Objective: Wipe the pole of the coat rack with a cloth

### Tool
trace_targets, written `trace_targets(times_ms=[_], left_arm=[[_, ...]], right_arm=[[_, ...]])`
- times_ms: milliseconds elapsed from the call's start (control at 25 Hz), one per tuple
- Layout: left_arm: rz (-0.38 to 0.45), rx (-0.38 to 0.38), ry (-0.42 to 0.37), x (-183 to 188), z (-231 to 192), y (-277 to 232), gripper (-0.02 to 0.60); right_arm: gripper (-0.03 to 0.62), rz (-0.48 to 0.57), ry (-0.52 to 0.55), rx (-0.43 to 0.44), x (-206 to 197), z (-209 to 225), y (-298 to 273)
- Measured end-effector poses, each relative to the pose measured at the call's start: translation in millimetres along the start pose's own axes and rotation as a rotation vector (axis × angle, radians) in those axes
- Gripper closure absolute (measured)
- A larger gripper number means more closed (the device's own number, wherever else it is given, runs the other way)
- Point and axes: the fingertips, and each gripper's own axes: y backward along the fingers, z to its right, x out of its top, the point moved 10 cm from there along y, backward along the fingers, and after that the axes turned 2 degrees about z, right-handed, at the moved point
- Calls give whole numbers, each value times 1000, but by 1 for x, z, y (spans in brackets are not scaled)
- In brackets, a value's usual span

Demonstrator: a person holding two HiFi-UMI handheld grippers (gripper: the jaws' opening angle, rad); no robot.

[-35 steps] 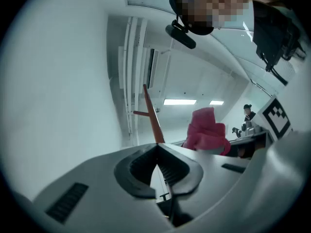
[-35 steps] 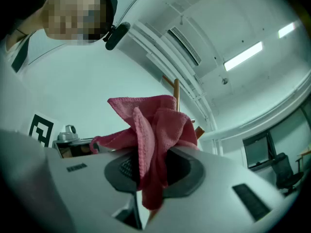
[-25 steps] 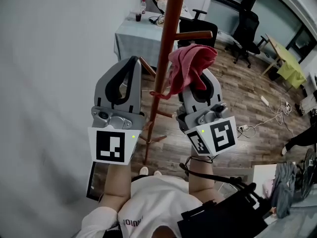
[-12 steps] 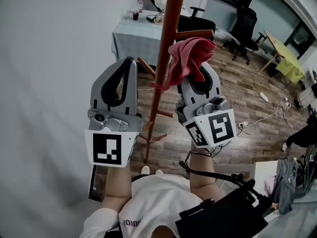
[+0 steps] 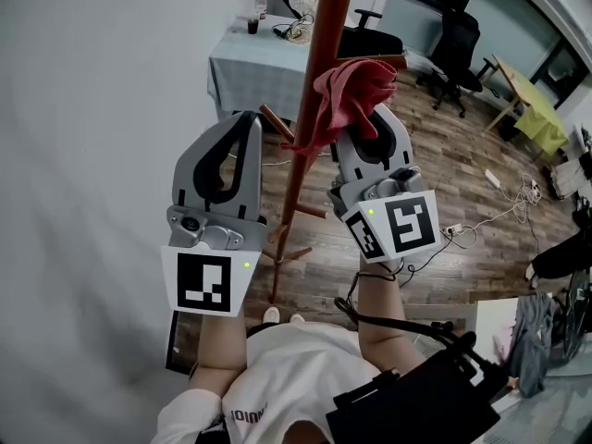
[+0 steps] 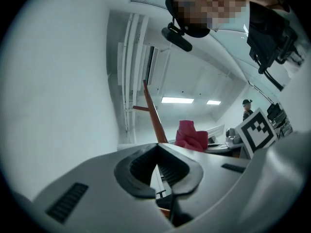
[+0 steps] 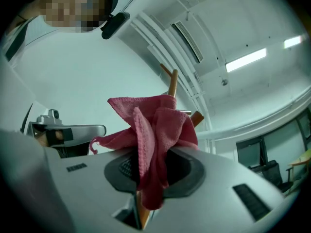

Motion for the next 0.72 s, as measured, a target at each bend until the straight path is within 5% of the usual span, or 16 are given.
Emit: trace_targets(times_ms=[720], left_arm=[[-6,10,-1,-3,-6,8,569]], right_arm=[[502,-10,-19,-1,-13,-4,-6]])
